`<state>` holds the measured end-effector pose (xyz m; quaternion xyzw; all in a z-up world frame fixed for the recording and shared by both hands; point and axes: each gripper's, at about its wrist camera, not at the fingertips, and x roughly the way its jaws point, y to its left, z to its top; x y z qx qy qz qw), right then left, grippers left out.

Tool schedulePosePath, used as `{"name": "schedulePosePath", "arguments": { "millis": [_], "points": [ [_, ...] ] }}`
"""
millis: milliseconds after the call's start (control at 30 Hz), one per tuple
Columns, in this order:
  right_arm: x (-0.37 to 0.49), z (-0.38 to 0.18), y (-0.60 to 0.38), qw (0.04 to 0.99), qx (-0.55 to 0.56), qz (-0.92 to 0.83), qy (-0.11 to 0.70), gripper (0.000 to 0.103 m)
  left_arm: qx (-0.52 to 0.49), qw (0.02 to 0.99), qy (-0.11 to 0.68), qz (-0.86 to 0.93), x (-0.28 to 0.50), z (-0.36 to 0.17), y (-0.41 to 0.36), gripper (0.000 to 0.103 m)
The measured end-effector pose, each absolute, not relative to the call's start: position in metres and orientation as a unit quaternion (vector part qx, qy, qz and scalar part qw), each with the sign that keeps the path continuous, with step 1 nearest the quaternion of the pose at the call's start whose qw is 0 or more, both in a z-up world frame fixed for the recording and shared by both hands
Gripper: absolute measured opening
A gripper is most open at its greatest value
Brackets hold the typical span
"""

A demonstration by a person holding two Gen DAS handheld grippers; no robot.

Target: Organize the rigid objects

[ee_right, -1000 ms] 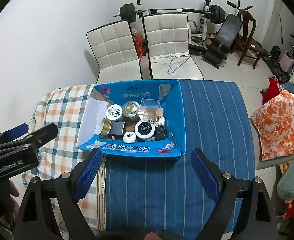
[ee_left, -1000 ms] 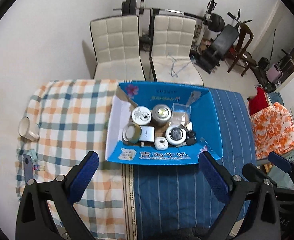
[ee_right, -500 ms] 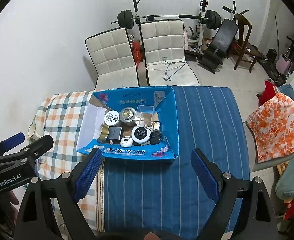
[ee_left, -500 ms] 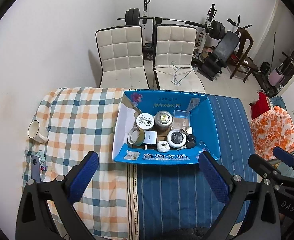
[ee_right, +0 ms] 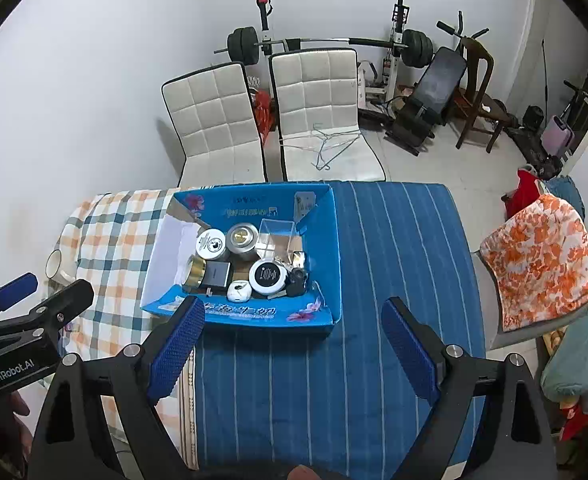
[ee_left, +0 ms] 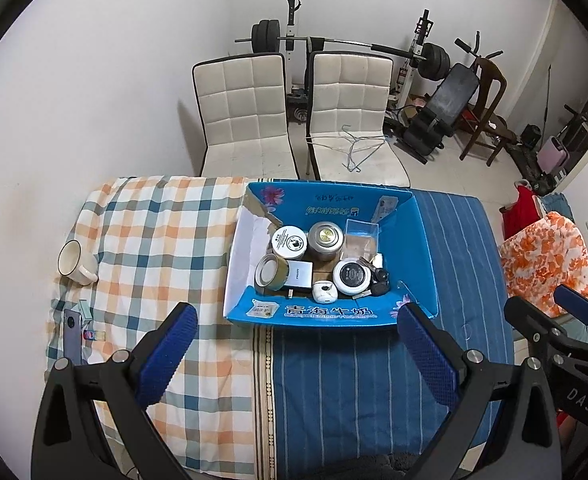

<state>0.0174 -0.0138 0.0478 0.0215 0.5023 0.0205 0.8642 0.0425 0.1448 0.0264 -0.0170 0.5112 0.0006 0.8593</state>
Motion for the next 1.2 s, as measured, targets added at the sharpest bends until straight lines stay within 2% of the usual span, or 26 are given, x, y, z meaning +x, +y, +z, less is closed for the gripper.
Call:
{"name": "schedulePosePath", "arguments": {
  "millis": [1200],
  "points": [
    [0.015, 0.051, -0.027, 0.866, 0.015, 0.026, 0.499, 0.092, -0.03, 0.863, 0.504, 0.019, 0.036, 0.03, 0.136, 0.103]
  ]
}}
